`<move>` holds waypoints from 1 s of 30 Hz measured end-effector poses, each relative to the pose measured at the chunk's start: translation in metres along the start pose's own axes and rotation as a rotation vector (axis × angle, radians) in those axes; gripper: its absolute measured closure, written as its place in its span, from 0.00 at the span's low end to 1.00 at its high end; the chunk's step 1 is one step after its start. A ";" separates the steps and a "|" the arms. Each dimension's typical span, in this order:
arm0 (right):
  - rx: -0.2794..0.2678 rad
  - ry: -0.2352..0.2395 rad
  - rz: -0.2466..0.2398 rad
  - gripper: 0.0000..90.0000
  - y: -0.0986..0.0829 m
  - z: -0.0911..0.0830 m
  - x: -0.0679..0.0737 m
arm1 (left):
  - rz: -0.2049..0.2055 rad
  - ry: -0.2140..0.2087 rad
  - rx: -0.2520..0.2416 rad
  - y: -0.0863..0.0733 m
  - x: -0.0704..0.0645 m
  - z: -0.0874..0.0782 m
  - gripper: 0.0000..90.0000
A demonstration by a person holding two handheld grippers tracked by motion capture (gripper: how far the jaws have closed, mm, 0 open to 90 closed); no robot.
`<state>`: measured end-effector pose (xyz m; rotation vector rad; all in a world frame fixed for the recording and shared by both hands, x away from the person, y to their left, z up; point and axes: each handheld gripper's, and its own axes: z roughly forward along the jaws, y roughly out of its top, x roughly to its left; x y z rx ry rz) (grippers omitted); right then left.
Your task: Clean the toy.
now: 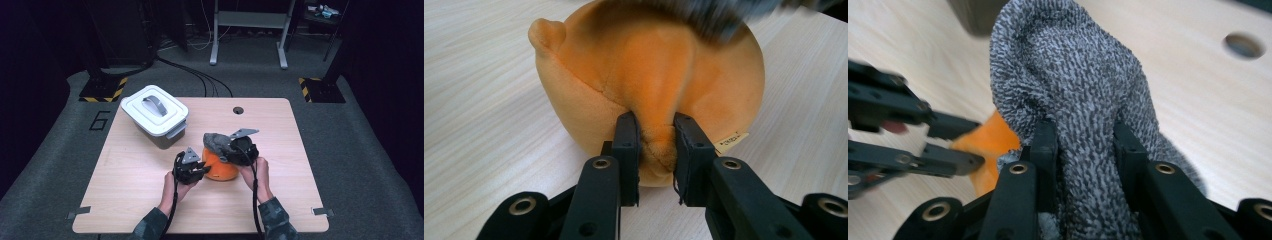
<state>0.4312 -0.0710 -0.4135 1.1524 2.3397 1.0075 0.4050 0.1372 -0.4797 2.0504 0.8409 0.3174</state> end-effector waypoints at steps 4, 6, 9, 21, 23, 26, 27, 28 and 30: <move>0.016 -0.001 0.032 0.77 -0.011 0.014 -0.007 | -0.004 -0.003 -0.006 0.000 0.000 0.001 0.83; 0.017 -0.022 0.048 0.77 -0.014 0.012 -0.013 | -0.001 -0.003 -0.003 0.000 -0.001 0.001 0.83; 0.028 -0.055 0.081 0.77 -0.025 0.008 -0.029 | -0.007 -0.009 -0.009 0.000 0.001 0.001 0.83; -0.072 -0.034 0.116 0.77 -0.031 -0.021 -0.031 | -0.014 -0.004 -0.006 -0.001 0.001 0.001 0.81; -0.060 -0.023 0.064 0.77 -0.025 -0.017 -0.019 | -0.009 -0.002 -0.005 -0.001 0.001 0.001 0.80; -0.011 -0.046 0.053 0.77 -0.023 -0.001 -0.010 | -0.020 -0.006 -0.015 -0.002 0.003 -0.001 0.74; -0.005 -0.047 0.046 0.77 -0.024 0.004 -0.012 | -0.027 -0.007 -0.021 -0.003 0.003 -0.001 0.70; 0.002 -0.045 0.065 0.77 -0.024 0.005 -0.013 | -0.025 -0.014 -0.025 -0.003 0.004 -0.003 0.65; 0.001 -0.067 0.062 0.77 -0.024 0.008 -0.017 | -0.007 -0.029 -0.031 -0.004 0.003 -0.004 0.61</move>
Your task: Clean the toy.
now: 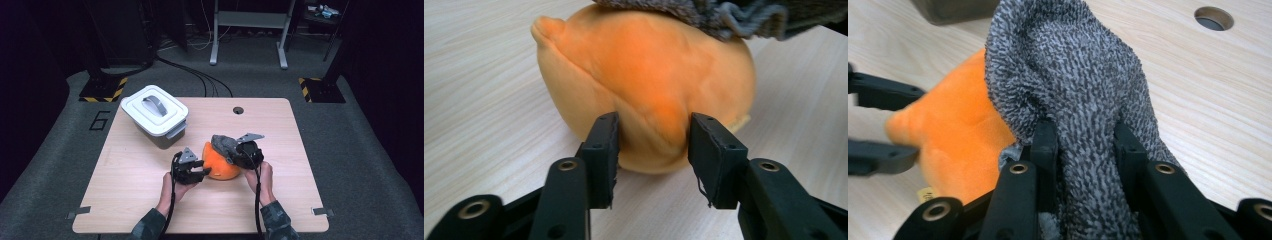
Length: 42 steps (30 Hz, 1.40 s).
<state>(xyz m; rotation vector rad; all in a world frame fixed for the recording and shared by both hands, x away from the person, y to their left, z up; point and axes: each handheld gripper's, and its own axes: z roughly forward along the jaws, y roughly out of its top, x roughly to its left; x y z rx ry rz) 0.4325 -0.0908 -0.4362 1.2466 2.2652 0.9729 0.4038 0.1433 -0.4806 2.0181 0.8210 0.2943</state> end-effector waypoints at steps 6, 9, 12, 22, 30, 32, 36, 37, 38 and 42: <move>0.005 -0.002 0.011 0.77 -0.001 0.005 -0.006 | 0.034 0.031 -0.011 0.001 -0.006 0.002 0.76; -0.005 0.005 0.023 0.77 0.000 0.007 -0.009 | 0.027 0.050 -0.002 0.004 -0.008 0.004 0.84; -0.039 0.013 0.035 0.77 0.003 -0.006 -0.008 | 0.017 0.070 -0.005 0.007 -0.010 0.004 0.87; -0.020 0.027 -0.061 0.78 0.002 -0.002 0.035 | -0.012 0.065 -0.009 0.007 -0.009 0.006 0.91; -0.025 0.001 -0.015 0.78 -0.010 -0.004 0.012 | -0.023 0.050 -0.017 0.006 -0.008 0.006 0.92; -0.024 -0.016 0.014 0.78 -0.016 -0.006 0.000 | -0.017 0.048 -0.015 0.005 -0.006 0.006 0.92; -0.006 -0.062 0.070 0.79 -0.031 -0.004 -0.022 | -0.021 0.042 -0.017 0.005 -0.006 0.006 0.92; 0.004 -0.076 0.084 0.79 -0.036 -0.003 -0.027 | -0.029 0.039 -0.022 0.005 -0.007 0.007 0.92; 0.012 -0.083 0.092 0.79 -0.040 -0.001 -0.032 | -0.029 0.041 -0.026 0.005 -0.008 0.007 0.92; -0.018 -0.070 0.110 0.78 -0.038 -0.014 -0.035 | -0.025 0.048 -0.030 0.006 -0.007 0.006 0.92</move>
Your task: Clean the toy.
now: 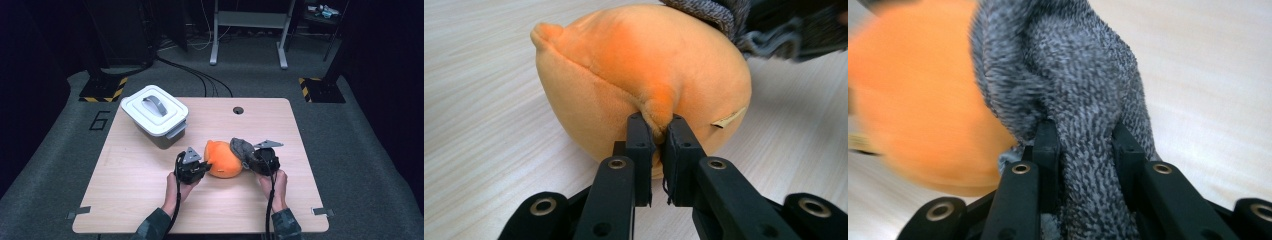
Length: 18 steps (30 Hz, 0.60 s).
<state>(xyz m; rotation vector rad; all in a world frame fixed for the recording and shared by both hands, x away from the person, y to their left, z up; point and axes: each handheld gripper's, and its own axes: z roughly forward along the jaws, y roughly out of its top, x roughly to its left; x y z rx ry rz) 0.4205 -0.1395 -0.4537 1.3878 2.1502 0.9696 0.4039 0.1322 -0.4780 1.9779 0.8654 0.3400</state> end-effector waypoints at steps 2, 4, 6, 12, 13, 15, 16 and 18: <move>-0.044 0.027 -0.042 0.78 0.009 -0.013 0.010 | -0.006 -0.008 0.000 0.001 0.001 0.000 0.92; -0.074 0.068 -0.097 0.78 0.020 -0.023 0.031 | -0.008 -0.013 -0.004 0.002 -0.001 0.000 0.92; -0.072 0.096 -0.125 0.78 0.027 -0.023 0.046 | -0.002 -0.012 -0.002 0.003 -0.003 0.000 0.92; -0.012 0.086 -0.181 0.79 0.023 0.006 0.065 | -0.016 -0.017 0.004 -0.001 0.001 0.001 0.92; -0.018 0.084 -0.164 0.79 0.021 0.006 0.061 | -0.011 -0.017 0.005 -0.001 0.000 0.001 0.92; -0.010 0.054 -0.152 0.79 0.016 0.004 0.053 | -0.010 -0.017 0.002 -0.001 -0.001 0.002 0.92; -0.011 0.049 -0.147 0.79 0.014 0.003 0.049 | -0.010 -0.016 -0.001 -0.001 -0.002 0.002 0.92; 0.002 0.019 -0.112 0.79 0.008 0.003 0.037 | -0.006 -0.020 -0.001 -0.001 -0.001 0.002 0.92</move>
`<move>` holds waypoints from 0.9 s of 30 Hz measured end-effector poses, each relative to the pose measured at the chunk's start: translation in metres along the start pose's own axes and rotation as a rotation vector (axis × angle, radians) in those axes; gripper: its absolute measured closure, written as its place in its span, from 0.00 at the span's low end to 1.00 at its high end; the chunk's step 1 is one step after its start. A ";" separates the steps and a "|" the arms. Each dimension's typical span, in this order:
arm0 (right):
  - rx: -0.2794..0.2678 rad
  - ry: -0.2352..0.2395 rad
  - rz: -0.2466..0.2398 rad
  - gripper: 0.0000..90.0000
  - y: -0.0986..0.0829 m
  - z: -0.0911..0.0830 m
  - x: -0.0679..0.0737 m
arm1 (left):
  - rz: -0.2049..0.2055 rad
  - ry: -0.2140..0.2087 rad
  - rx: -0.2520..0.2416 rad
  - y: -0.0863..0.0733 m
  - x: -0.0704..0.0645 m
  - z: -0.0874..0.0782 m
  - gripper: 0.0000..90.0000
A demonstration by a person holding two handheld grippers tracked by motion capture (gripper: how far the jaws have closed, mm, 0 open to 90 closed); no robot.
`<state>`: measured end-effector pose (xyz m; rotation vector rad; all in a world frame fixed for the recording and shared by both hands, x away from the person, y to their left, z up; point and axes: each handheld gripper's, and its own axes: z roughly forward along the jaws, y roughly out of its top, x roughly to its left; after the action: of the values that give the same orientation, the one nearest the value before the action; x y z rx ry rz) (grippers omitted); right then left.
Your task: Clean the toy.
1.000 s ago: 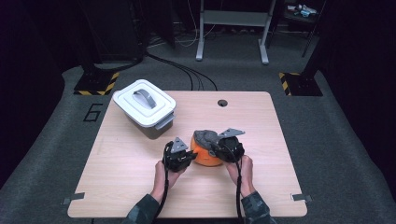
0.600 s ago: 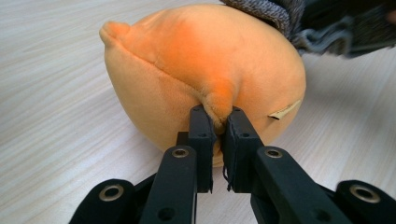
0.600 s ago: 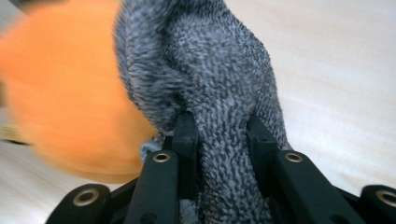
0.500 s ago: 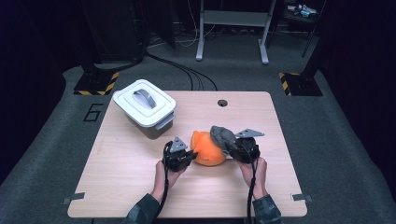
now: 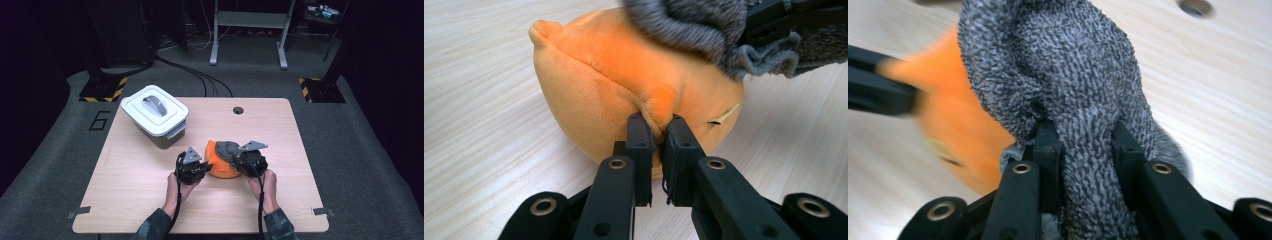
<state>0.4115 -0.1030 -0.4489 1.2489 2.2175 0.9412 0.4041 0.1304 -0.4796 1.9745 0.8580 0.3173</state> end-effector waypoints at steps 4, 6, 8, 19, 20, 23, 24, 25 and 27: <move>0.050 -0.054 0.055 0.79 -0.013 0.005 -0.024 | -0.010 -0.001 0.000 0.000 0.001 0.001 0.92; 0.064 -0.053 0.058 0.79 -0.019 0.008 -0.035 | -0.006 0.000 0.001 0.000 0.001 0.001 0.92; 0.054 -0.046 0.069 0.79 -0.016 0.003 -0.035 | -0.014 0.004 0.002 0.000 0.001 0.002 0.92; -0.012 0.049 -0.094 0.79 0.025 -0.005 0.028 | -0.019 -0.007 0.004 -0.001 0.005 0.001 0.92; -0.014 0.048 -0.077 0.79 0.022 0.002 0.027 | -0.021 -0.008 0.008 -0.001 0.006 0.001 0.91; -0.016 0.072 -0.041 0.79 0.021 0.004 0.023 | -0.007 -0.011 0.006 0.000 0.006 0.000 0.89; -0.019 0.074 -0.047 0.79 0.022 0.005 0.021 | -0.003 -0.009 0.002 0.000 0.005 -0.001 0.85; -0.015 0.073 -0.043 0.79 0.022 0.005 0.020 | 0.009 -0.007 -0.008 0.001 0.004 -0.002 0.81; -0.015 0.077 -0.038 0.79 0.023 0.005 0.018 | 0.031 -0.012 -0.004 0.002 0.002 -0.004 0.69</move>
<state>0.4190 -0.0770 -0.4363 1.1789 2.2803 1.0045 0.4049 0.1337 -0.4760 1.9856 0.8195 0.3246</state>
